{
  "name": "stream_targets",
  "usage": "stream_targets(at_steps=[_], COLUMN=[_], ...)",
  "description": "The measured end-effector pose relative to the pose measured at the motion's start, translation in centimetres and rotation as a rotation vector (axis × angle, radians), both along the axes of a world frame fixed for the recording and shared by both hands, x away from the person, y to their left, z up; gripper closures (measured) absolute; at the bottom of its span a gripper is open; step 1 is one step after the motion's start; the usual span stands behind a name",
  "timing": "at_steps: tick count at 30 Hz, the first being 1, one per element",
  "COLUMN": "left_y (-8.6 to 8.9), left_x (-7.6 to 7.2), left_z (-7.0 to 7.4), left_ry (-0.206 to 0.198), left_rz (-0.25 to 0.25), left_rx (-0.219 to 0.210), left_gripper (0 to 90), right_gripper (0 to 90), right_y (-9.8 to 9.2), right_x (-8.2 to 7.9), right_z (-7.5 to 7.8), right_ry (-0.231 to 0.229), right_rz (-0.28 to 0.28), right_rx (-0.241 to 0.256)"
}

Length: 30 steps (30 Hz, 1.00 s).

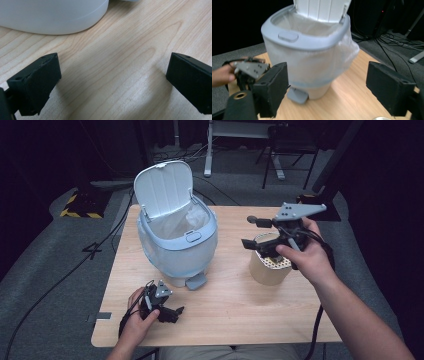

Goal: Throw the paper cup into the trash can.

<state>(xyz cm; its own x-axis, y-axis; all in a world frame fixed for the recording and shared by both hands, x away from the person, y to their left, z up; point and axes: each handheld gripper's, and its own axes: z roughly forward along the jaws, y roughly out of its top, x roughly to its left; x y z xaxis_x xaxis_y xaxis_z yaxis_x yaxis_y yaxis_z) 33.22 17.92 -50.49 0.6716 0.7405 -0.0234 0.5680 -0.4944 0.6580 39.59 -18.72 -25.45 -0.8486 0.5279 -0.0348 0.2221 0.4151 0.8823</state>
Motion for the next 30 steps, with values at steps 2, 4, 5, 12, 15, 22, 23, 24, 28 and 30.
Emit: stream_targets(at_steps=[2, 4, 5, 12, 15, 22, 23, 24, 28, 30], left_y=[0.0, 0.0, 0.0, 0.0, -0.1, -0.1, -0.1, -0.1, -0.1, -0.1], left_x=[0.0, 0.0, -0.1, -0.1, -0.2, -0.3, -0.3, -0.3, -0.3, -0.4], left_z=[0.0, 0.0, 0.0, 0.0, 0.0, 0.0, 0.0, 0.0, 0.0, 0.0], left_ry=[-0.002, -0.004, -0.001, -0.007, -0.002, -0.001, -0.001, -0.001, -0.001, -0.003], left_rz=[0.000, 0.001, 0.006, 0.015, 0.021, 0.034, 0.034, 0.034, 0.037, 0.039], left_rx=[0.002, 0.005, -0.004, 0.003, -0.001, -0.005, -0.006, -0.005, -0.006, -0.004], left_gripper=[0.2, 0.2, 0.2, 0.2, 0.2, 0.2, 0.2, 0.3, 0.2, 0.2], right_gripper=[18.5, 18.5, 18.4, 18.6, 19.3, 20.7, 20.8, 20.9, 21.1, 21.1], right_y=[-1.3, -2.5, -3.1, -6.7, -8.0, -11.1, -11.4, -11.6, -12.4, -12.8], right_x=[-0.6, -1.0, -1.3, -2.8, -3.4, -4.9, -5.1, -5.2, -5.1, -5.0], right_z=[-0.8, -1.6, -1.9, -4.6, -6.0, -10.2, -11.0, -11.4, -13.8, -14.9], right_ry=[0.007, 0.017, 0.015, 0.024, 0.024, 0.051, 0.058, 0.064, 0.104, 0.114], right_rz=[0.001, -0.010, -0.014, -0.100, -0.129, -0.174, -0.181, -0.184, -0.199, -0.210], right_rx=[-0.003, 0.002, 0.000, -0.010, -0.010, 0.016, 0.006, 0.000, -0.007, -0.017])
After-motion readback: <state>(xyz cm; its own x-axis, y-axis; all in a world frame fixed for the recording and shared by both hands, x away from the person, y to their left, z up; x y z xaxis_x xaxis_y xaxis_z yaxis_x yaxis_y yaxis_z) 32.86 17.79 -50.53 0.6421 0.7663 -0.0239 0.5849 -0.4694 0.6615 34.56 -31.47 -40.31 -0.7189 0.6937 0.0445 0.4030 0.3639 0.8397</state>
